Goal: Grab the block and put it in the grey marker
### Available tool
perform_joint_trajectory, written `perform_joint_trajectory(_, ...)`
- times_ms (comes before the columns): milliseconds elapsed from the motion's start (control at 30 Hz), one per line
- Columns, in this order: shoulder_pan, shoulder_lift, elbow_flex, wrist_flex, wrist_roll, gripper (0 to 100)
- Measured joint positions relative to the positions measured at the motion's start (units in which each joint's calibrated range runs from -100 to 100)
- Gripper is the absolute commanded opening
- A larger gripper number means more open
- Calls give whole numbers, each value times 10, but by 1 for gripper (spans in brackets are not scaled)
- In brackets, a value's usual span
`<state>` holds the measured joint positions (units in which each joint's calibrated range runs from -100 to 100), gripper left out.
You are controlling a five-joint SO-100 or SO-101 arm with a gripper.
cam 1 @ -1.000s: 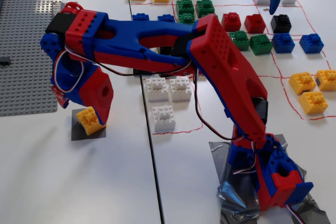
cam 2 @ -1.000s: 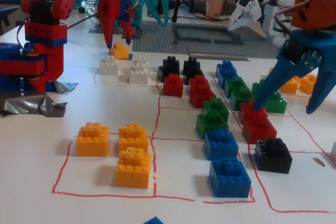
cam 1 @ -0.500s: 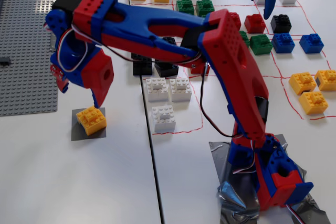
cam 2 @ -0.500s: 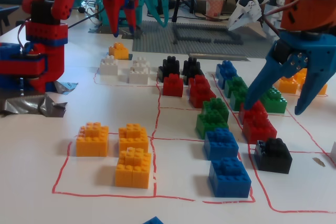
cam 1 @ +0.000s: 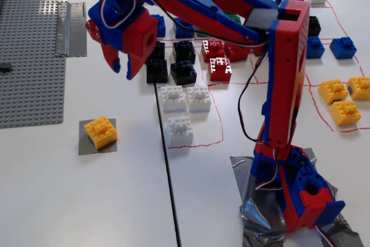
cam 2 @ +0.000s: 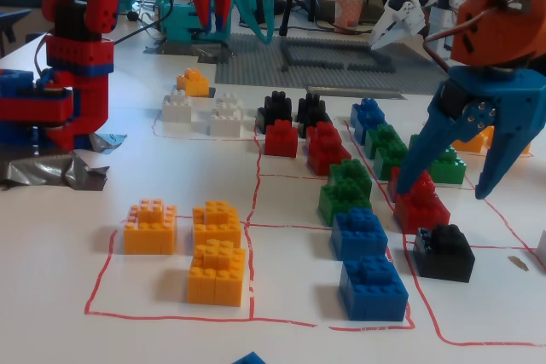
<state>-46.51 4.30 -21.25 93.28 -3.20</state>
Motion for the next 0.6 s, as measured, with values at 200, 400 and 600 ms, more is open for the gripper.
perform_joint_trajectory(200, 47, -72, 46, 9, 18, 3)
perform_joint_trajectory(400, 113, -146, 82, 31, 38, 2)
perform_joint_trajectory(600, 203, -204, 125, 34, 63, 1)
